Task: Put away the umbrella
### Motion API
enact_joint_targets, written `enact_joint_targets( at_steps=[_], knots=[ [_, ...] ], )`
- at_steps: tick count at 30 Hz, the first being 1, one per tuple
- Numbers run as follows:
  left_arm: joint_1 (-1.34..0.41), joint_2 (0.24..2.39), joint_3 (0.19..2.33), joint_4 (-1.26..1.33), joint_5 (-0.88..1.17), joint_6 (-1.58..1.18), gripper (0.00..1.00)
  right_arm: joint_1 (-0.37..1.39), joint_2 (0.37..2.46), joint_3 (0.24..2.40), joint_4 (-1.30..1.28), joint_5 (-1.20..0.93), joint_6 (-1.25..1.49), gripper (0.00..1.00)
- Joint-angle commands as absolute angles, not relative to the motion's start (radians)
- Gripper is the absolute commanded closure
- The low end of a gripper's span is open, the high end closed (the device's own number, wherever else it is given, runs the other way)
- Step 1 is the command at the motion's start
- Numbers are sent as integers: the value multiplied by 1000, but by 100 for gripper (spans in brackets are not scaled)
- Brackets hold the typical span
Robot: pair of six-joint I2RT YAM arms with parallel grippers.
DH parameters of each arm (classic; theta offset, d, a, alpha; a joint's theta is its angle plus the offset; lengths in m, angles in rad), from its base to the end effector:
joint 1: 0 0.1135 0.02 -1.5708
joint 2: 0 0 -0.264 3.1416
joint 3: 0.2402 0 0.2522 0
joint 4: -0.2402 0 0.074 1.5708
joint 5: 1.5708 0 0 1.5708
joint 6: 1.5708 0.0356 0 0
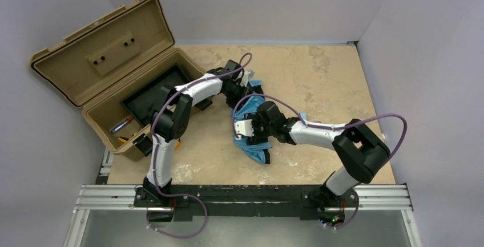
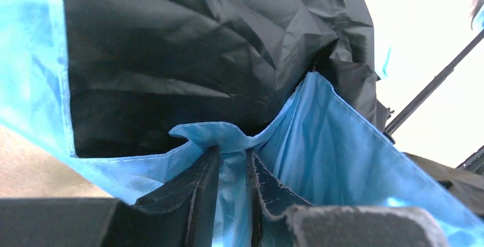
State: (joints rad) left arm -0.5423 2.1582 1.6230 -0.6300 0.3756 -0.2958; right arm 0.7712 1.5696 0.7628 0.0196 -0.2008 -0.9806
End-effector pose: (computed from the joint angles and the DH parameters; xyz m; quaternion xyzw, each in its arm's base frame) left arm 0.3786 -0.2434 0.1615 0.1556 0.9504 -0.2476 0.1063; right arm 0.2169 0.2207 0.1650 -0.7308 0.5594 0.0524 0.3875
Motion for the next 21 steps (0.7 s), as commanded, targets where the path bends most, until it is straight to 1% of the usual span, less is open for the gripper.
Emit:
enact_joint_targets(
  at_steps=[1, 2, 3, 4, 7, 10, 12, 16, 17, 19, 21],
  knots=[
    [-598, 2136, 1533, -707, 450, -307, 79, 765, 1588, 776, 270, -22, -907, 47],
    [-605, 2133, 1516, -702, 456, -309, 80, 765, 1589, 779, 307, 14, -879, 59],
    [-614, 2128, 1499, -694, 462, -311, 80, 765, 1588, 783, 342, 43, -855, 67],
    [-626, 2122, 1481, -687, 467, -312, 80, 765, 1586, 789, 359, 51, -835, 70],
    [-646, 2107, 1435, -662, 484, -327, 80, 765, 1596, 820, 343, 62, -816, 70],
    [-667, 2105, 1403, -634, 486, -348, 80, 763, 1644, 861, 260, 13, -774, 65],
    [-668, 2108, 1392, -621, 470, -367, 80, 761, 1662, 916, 122, -91, -786, 58],
    [-644, 2115, 1383, -614, 434, -393, 79, 750, 1584, 987, -183, -318, -851, 36],
    [-637, 2114, 1382, -615, 426, -399, 79, 750, 1554, 1000, -240, -355, -867, 32],
    [-622, 2114, 1384, -615, 419, -404, 78, 750, 1509, 1037, -357, -423, -892, 28],
    [-611, 2113, 1384, -611, 416, -409, 78, 750, 1474, 1063, -444, -458, -903, 27]
  ],
)
